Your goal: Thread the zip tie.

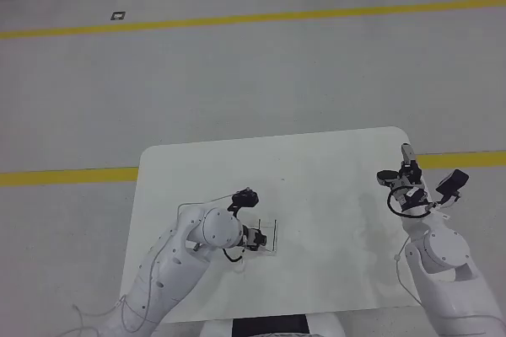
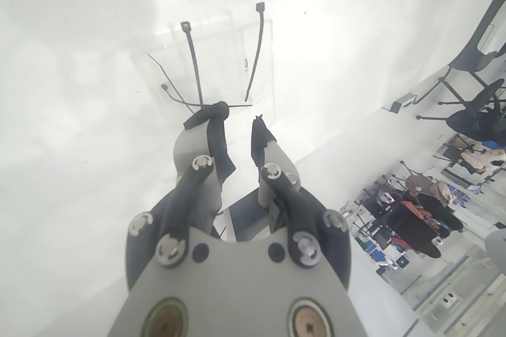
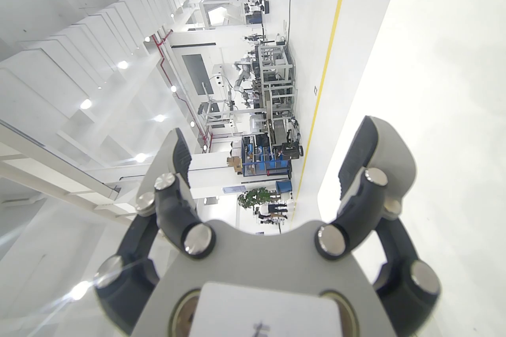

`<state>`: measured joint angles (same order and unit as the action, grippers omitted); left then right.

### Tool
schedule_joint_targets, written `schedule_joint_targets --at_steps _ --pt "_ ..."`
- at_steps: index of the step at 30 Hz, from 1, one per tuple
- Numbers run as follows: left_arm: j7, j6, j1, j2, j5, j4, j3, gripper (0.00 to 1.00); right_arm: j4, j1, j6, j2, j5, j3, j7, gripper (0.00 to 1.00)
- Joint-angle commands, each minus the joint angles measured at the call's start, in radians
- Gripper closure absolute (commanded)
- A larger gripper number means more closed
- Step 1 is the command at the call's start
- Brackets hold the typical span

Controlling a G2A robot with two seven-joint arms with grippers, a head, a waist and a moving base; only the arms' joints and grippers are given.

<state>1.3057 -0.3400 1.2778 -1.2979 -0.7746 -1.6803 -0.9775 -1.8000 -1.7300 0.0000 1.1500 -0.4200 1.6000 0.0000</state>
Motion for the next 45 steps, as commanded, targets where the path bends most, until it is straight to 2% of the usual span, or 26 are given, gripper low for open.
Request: schedule_joint_targets --at_steps 1,10,19,27,45 --pt "0.009 0.0 0.01 -0.008 -0.019 -0.001 -0.013 0.85 0.0 0.0 0.0 0.0 0.0 0.0 0.0 0.0" --pt "0.056 0.0 0.041 -0.056 -0.114 -0.005 -0.058 0.83 0.0 0.0 0.0 0.0 0.0 0.0 0.0 0.0" --pt "0.076 0.0 0.051 -0.11 -0.192 0.01 -0.087 0.83 0.0 0.0 0.0 0.0 0.0 0.0 0.0 0.0" --pt "0.084 0.0 0.045 -0.151 -0.25 0.043 -0.09 0.83 0.0 0.0 0.0 0.0 0.0 0.0 0.0 0.0" --pt "0.084 0.0 0.028 -0.22 -0.35 0.124 -0.106 0.82 0.0 0.0 0.0 0.0 0.0 0.0 0.0 0.0"
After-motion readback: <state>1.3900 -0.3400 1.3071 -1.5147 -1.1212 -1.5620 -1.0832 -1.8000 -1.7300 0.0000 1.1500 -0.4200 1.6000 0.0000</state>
